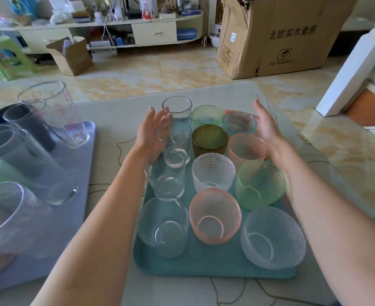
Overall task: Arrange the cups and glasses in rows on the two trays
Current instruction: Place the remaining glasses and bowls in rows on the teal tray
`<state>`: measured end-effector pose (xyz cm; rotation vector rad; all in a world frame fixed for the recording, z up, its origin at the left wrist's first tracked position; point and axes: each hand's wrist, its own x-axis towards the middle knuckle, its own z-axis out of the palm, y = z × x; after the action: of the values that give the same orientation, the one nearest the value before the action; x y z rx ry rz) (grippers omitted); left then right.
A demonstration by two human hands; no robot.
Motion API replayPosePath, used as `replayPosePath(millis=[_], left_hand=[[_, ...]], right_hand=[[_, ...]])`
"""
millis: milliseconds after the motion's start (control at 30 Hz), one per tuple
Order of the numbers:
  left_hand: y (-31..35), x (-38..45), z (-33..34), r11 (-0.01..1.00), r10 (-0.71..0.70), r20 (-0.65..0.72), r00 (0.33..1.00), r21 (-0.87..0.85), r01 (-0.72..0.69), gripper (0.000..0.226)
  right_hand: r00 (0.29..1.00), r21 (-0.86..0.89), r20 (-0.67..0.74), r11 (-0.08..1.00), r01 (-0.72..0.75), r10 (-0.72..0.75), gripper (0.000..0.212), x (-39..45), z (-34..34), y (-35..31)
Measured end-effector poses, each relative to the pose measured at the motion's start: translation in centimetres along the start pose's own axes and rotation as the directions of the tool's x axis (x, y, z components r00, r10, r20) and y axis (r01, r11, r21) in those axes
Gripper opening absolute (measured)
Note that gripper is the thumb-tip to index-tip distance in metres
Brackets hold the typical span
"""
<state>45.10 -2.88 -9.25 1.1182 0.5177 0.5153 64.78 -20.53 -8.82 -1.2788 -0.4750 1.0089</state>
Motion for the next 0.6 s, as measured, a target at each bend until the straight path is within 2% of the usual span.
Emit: replayPosePath(millis=[67,133,233,300,400,467,533,600], left_hand=[[0.3,-1.8,-0.2,0.999,0.026,-0.03,0.999,0.03,-0.025,0.057],[0.1,-4.3,-0.5,0.998,0.045,-0.072,0.996,0.04,-0.042,0.055],[-0.3,-8.5,-0.7,0.995,0.056,-0.125,0.991,-0.079,-0.066,0.054],[-0.6,-12.0,-0.6,0.988,0.067,-0.178,0.982,-0.126,-0.091,0.053],[-1.3,-17.0,0.4,0.976,0.155,-0.318,0.935,-0.095,-0.194,0.05],[-1.9,-20.1,1.9,0.961,0.247,-0.405,0.881,-0.016,-0.277,0.044],[-2.9,-22.6,3.8,0.934,0.338,-0.448,0.828,0.055,-0.352,0.041],[-4.3,-24.1,5.3,0.912,0.407,-0.425,0.809,0.142,-0.384,0.053]], right_hand=[[0.992,-0.066,-0.117,0.997,0.041,-0.049,0.07,-1.5,-0.1,-0.1],[0.979,-0.034,-0.195,0.998,0.052,-0.058,0.065,-3.3,0.0,-0.1],[0.951,0.041,-0.308,0.998,0.049,-0.034,0.071,-6.2,-0.2,0.1],[0.91,0.077,-0.411,0.994,0.08,-0.042,0.072,-8.9,-0.1,0.6],[0.828,0.151,-0.559,0.976,0.155,-0.045,0.066,-13.9,0.9,1.7],[0.738,0.196,-0.673,0.953,0.231,-0.04,0.06,-17.3,2.5,2.7],[0.584,0.178,-0.811,0.935,0.307,-0.038,0.054,-20.5,4.9,4.3],[0.439,0.126,-0.896,0.919,0.375,-0.056,0.048,-22.8,8.2,6.2]])
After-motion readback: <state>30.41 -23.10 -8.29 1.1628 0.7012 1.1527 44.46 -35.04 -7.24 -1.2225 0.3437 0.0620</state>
